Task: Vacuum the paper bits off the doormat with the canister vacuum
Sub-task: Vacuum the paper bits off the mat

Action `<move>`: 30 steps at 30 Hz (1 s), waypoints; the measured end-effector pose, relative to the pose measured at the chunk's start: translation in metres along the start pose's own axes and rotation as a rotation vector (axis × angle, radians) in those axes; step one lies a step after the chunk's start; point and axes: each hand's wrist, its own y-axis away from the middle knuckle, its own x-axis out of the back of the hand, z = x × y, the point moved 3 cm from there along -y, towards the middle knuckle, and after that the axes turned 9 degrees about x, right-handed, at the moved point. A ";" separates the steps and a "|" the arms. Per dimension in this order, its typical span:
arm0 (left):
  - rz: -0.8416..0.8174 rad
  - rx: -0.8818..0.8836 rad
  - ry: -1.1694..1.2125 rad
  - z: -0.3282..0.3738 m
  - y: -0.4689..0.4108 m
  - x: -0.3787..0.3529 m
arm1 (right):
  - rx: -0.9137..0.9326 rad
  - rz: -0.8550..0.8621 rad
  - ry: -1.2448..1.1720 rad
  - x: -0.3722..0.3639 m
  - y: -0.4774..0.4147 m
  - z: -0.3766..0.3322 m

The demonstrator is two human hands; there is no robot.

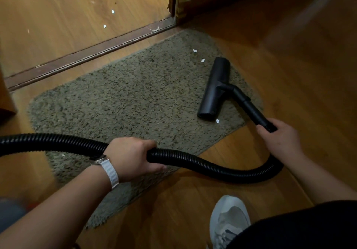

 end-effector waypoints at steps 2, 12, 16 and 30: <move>-0.008 0.000 -0.005 0.001 0.001 0.000 | 0.009 -0.017 0.001 -0.002 -0.003 0.000; 0.072 -0.068 0.007 0.000 0.006 -0.002 | 0.146 -0.169 0.057 -0.027 -0.004 -0.018; 0.193 -0.104 0.049 -0.003 0.007 -0.009 | 0.114 -0.133 0.057 -0.021 0.003 -0.007; 0.301 -0.129 0.237 0.014 0.014 -0.008 | -0.099 0.094 -0.091 0.018 0.025 0.052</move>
